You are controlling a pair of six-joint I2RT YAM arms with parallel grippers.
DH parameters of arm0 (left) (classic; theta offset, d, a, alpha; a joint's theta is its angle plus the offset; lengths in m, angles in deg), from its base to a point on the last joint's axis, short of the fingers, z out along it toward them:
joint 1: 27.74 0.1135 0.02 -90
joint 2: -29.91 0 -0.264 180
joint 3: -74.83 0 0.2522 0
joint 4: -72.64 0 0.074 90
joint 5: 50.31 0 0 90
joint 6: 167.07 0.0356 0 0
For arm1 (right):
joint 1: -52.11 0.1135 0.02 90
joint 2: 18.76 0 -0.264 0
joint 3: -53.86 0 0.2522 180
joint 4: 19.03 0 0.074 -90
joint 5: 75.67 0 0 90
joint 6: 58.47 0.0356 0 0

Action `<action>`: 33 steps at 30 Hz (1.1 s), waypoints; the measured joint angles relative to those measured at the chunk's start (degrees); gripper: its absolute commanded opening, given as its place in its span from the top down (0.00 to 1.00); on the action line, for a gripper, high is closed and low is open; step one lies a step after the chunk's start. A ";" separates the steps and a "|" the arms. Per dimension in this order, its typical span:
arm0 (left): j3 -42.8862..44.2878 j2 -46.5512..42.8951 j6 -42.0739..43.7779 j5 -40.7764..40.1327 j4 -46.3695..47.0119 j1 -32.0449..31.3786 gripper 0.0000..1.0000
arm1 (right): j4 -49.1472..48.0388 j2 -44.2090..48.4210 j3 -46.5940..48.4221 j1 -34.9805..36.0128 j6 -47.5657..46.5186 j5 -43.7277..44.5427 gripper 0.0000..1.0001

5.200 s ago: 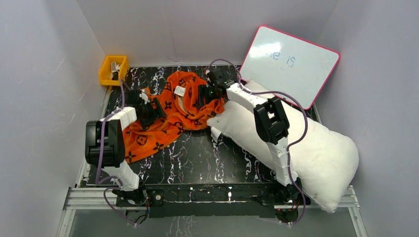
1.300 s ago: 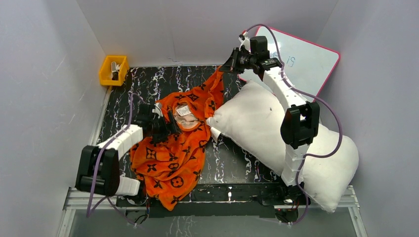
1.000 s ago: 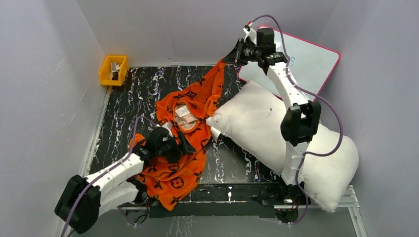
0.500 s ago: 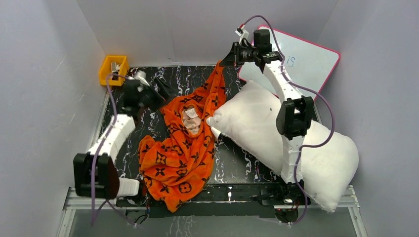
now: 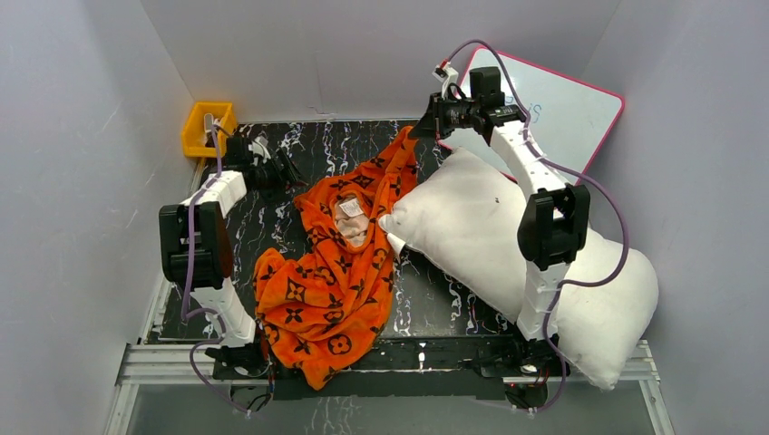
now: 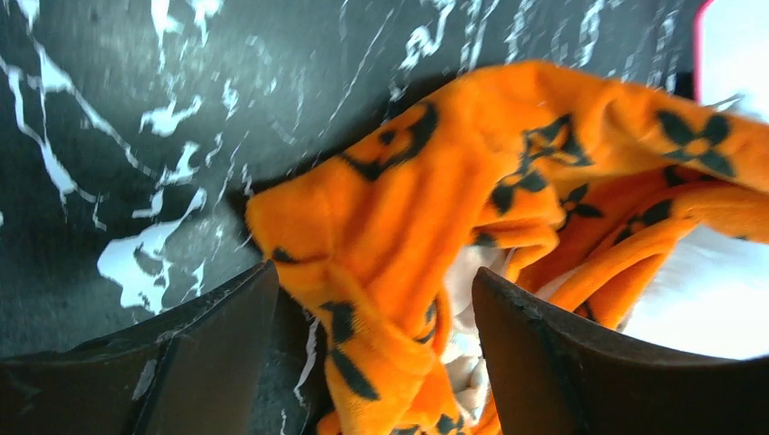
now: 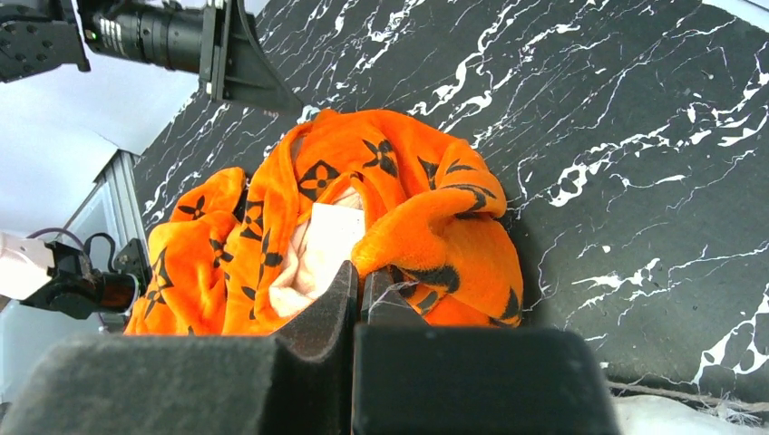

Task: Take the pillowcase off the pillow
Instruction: Adjust the pillowcase at the center of the board.

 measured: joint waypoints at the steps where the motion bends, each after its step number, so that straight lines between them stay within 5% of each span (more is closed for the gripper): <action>1: -1.22 0.00 0.35 -0.15 -0.31 -0.13 0.24 | -0.13 0.15 -0.61 0.00 0.00 0.11 1.00; 9: -9.90 0.26 -1.55 -1.77 3.39 -0.17 0.23 | -4.52 2.36 -8.04 0.00 1.49 0.92 1.00; 17: -11.93 2.99 -11.67 -2.84 18.40 -0.17 0.25 | -8.13 4.48 -9.92 0.00 4.15 0.90 1.00; 19: -12.76 3.61 -14.88 -3.13 22.47 -0.17 0.35 | -8.83 4.81 -10.05 0.00 4.57 0.87 1.00; 25: -11.39 9.70 -21.84 -0.46 31.19 -0.17 1.00 | -9.73 5.40 -10.71 0.00 4.90 1.05 1.00; 33: -6.86 8.39 -20.28 2.01 29.81 0.59 1.00 | -9.55 5.42 -10.71 0.00 4.57 1.42 1.00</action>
